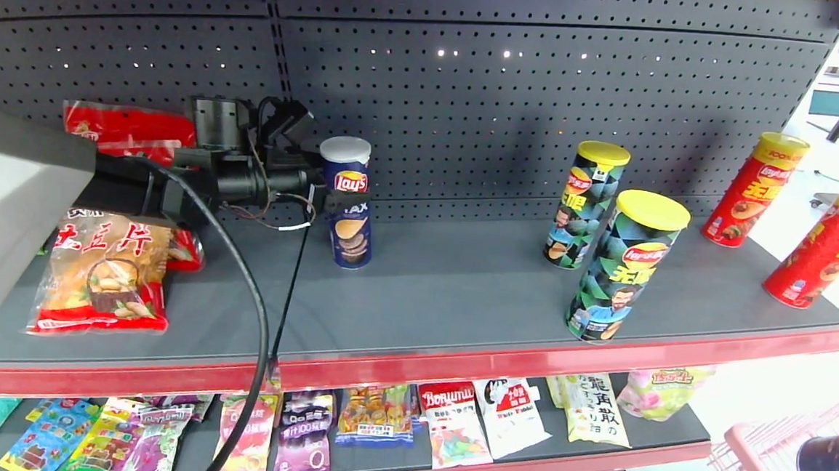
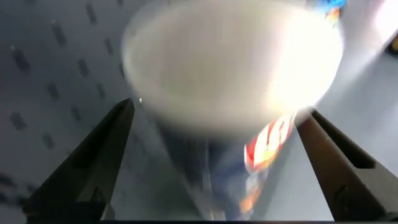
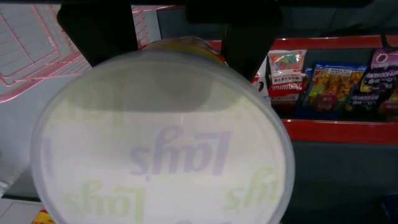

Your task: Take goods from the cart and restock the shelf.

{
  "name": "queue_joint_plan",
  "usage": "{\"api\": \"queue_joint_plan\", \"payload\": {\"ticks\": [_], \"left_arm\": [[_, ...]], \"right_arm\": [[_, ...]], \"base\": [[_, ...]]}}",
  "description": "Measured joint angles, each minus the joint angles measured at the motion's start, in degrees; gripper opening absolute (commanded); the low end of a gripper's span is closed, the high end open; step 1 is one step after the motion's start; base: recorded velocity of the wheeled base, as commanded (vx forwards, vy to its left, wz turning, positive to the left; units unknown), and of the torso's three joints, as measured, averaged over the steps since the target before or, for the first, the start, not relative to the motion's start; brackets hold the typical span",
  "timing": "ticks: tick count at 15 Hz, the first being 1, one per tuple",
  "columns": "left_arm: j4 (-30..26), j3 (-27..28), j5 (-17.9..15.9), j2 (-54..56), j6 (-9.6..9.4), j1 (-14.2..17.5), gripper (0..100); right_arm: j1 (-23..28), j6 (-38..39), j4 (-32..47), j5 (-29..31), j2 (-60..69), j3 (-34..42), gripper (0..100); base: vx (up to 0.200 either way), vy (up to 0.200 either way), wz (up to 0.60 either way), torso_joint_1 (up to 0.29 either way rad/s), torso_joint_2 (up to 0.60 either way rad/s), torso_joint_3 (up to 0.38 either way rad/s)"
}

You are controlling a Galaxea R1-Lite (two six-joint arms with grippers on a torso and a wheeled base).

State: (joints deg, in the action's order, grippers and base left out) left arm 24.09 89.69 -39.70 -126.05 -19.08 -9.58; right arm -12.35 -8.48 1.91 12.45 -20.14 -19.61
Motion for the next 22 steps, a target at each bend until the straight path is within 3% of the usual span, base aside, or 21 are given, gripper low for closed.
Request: {"api": "queue_joint_plan", "payload": {"ticks": [14, 15, 22], "left_arm": [[1.7, 1.3, 1.8, -1.3, 0.55, -0.5, 100], [1.7, 1.3, 1.9, -1.3, 0.85, -0.6, 0], [1.8, 0.9, 1.2, -1.5, 1.13, -1.2, 0]], "right_arm": [[0.3, 0.0, 0.0, 0.0, 0.3, -0.5, 0], [0.3, 0.0, 0.0, 0.0, 0.3, -0.5, 0], [0.3, 0.0, 0.0, 0.0, 0.3, -0.5, 0]], "base": [[0.0, 0.0, 0.0, 0.0, 0.0, 0.0], [0.0, 0.0, 0.0, 0.0, 0.0, 0.0], [0.0, 0.0, 0.0, 0.0, 0.0, 0.0]]}}
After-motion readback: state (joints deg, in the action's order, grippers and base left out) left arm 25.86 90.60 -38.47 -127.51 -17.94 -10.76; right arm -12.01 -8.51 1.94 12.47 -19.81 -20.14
